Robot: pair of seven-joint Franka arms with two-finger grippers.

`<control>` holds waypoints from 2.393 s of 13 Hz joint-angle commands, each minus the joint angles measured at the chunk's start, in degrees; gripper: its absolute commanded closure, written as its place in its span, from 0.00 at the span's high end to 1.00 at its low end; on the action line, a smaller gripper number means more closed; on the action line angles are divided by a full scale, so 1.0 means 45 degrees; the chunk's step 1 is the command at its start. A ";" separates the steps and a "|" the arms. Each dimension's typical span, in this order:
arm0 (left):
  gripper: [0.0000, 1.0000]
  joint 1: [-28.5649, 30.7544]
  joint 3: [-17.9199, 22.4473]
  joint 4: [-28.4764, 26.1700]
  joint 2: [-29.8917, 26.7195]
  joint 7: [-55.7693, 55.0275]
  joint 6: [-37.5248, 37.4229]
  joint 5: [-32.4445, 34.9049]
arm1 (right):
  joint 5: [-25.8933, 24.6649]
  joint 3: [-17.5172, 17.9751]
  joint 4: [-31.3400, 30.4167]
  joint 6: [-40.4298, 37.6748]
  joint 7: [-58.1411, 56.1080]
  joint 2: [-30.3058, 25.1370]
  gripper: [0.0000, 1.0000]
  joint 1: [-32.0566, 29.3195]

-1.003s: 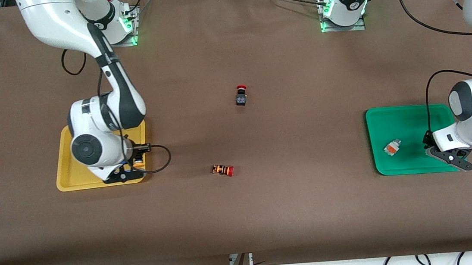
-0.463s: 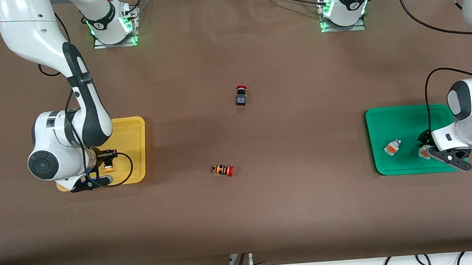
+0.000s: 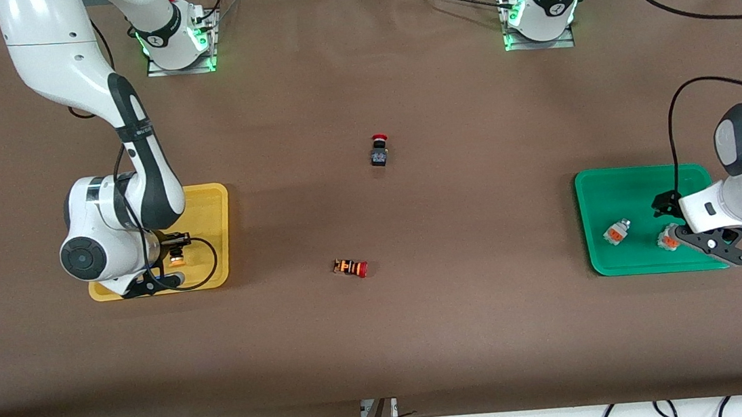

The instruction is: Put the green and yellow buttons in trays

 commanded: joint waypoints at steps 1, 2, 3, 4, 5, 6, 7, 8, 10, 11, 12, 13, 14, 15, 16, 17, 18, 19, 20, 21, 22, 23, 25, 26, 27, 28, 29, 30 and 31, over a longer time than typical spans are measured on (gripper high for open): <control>1.00 -0.0093 -0.1162 0.1297 -0.0445 -0.1808 -0.2797 0.0139 | 0.0232 -0.0002 -0.0160 0.0321 -0.0211 0.0074 0.16 0.0041; 1.00 -0.0112 -0.1748 0.1805 -0.0523 -0.2706 -0.3813 0.0197 | 0.0232 -0.0002 -0.0160 0.0380 -0.0211 0.0171 0.16 0.0041; 1.00 -0.0190 -0.2275 0.2235 -0.0620 -0.3778 -0.4712 0.0275 | 0.0232 0.0018 -0.0160 0.0400 -0.0211 0.0230 0.16 0.0041; 1.00 -0.0307 -0.2667 0.2588 -0.0757 -0.4852 -0.5417 0.0237 | 0.0232 0.0018 -0.0180 0.0419 -0.0191 0.0250 0.16 0.0061; 1.00 -0.0405 -0.2942 0.2843 -0.0932 -0.5694 -0.5888 0.0178 | 0.0232 0.0018 -0.0199 0.0420 -0.0191 0.0308 0.16 0.0061; 1.00 -0.0464 -0.3274 0.3000 -0.1204 -0.6322 -0.6396 0.0197 | 0.0232 0.0037 -0.0219 0.0439 -0.0191 0.0328 0.16 0.0080; 1.00 -0.0484 -0.3490 0.3175 -0.1459 -0.6618 -0.6807 0.0159 | 0.0232 0.0057 -0.0258 0.0497 -0.0191 0.0348 0.16 0.0081; 1.00 -0.0484 -0.3588 0.3409 -0.1635 -0.6640 -0.7217 0.0119 | 0.0232 0.0057 -0.0335 0.0536 -0.0191 0.0348 0.16 0.0100; 1.00 -0.1608 -0.2544 0.3412 -0.2434 -0.6602 -0.7416 0.0119 | 0.0232 0.0076 -0.0627 0.0634 -0.0075 0.0309 0.16 0.0158; 1.00 -0.3241 -0.0543 0.3257 -0.3153 -0.6582 -0.7359 -0.0055 | 0.0232 0.0096 -0.0784 0.0634 -0.0035 0.0251 0.16 0.0178; 1.00 -0.4417 0.0946 0.3178 -0.3489 -0.6563 -0.7319 -0.0579 | 0.0232 0.0096 -0.0882 0.0615 -0.0035 0.0192 0.16 0.0178; 1.00 -0.4874 0.1851 0.3119 -0.3782 -0.6562 -0.7280 -0.1299 | 0.0232 0.0096 -0.0999 0.0615 -0.0035 0.0153 0.16 0.0178; 1.00 -0.5149 0.2459 0.2538 -0.4172 -0.6562 -0.7009 -0.1616 | 0.0251 0.0096 -0.1077 0.0596 0.0004 0.0133 0.16 0.0198; 1.00 -0.5210 0.2871 0.1759 -0.4775 -0.6524 -0.6175 -0.1658 | 0.0251 0.0096 -0.1175 0.0576 0.0024 0.0017 0.16 0.0198; 1.00 -0.5365 0.3165 0.0417 -0.5613 -0.6523 -0.5103 -0.1755 | 0.0309 0.0096 -0.1350 0.0595 0.0004 -0.0081 0.16 0.0198; 1.00 -0.5599 0.3845 -0.1066 -0.6549 -0.6504 -0.3662 -0.2510 | 0.0310 0.0115 -0.1468 0.0595 0.0024 -0.0120 0.16 0.0198; 1.00 -0.5949 0.4529 -0.2415 -0.7293 -0.6504 -0.2352 -0.3407 | 0.0329 0.0115 -0.1585 0.0615 0.0024 -0.0140 0.16 0.0198; 1.00 -0.6107 0.4748 -0.2815 -0.7591 -0.6426 -0.2029 -0.3474 | 0.0329 0.0115 -0.1605 0.0518 0.0024 -0.0140 0.16 0.0198; 1.00 -0.6147 0.4750 -0.2800 -0.7652 -0.6252 -0.2084 -0.3359 | 0.0329 0.0115 -0.1606 0.0498 0.0024 -0.0140 0.16 0.0217; 1.00 -0.6070 0.4750 -0.2761 -0.7633 -0.6250 -0.2085 -0.3377 | 0.0329 0.0135 -0.1625 0.0478 0.0024 -0.0140 0.16 0.0217; 1.00 -0.5992 0.4750 -0.2548 -0.7536 -0.6250 -0.2065 -0.3493 | 0.0329 0.0135 -0.1625 0.0478 0.0024 -0.0140 0.18 0.0217; 1.00 -0.5934 0.4750 -0.2468 -0.7516 -0.6231 -0.2142 -0.3494 | 0.0329 0.0135 -0.1625 0.0478 0.0024 -0.0121 0.26 0.0217; 1.00 -0.5933 0.4770 -0.1944 -0.7167 -0.6347 -0.2980 -0.3397 | 0.0329 0.0135 -0.1606 0.0537 0.0024 -0.0082 0.92 0.0217; 1.00 -0.5933 0.4751 -0.1805 -0.7126 -0.6386 -0.3215 -0.3397 | 0.0329 0.0135 -0.1567 0.0517 0.0024 -0.0082 0.99 0.0217; 1.00 -0.5914 0.4750 -0.1784 -0.7144 -0.6348 -0.3237 -0.3455 | 0.0329 0.0135 -0.1489 0.0479 0.0024 -0.0082 0.99 0.0217; 1.00 -0.5933 0.4770 -0.1745 -0.7125 -0.6367 -0.3237 -0.3455 | 0.0310 0.0135 -0.1430 0.0478 0.0004 -0.0120 0.99 0.0217; 1.00 -0.5894 0.4770 -0.1725 -0.7125 -0.6328 -0.3237 -0.3494 | 0.0329 0.0135 -0.1275 0.0459 -0.0034 -0.0159 0.99 0.0217; 1.00 -0.5894 0.4751 -0.1725 -0.7144 -0.6289 -0.3237 -0.3494 | 0.0310 0.0116 -0.0983 0.0420 -0.0112 -0.0199 0.99 0.0198; 1.00 -0.5913 0.4673 -0.1667 -0.7164 -0.6289 -0.3276 -0.3475 | 0.0310 0.0077 -0.0710 0.0265 -0.0152 -0.0296 0.99 0.0198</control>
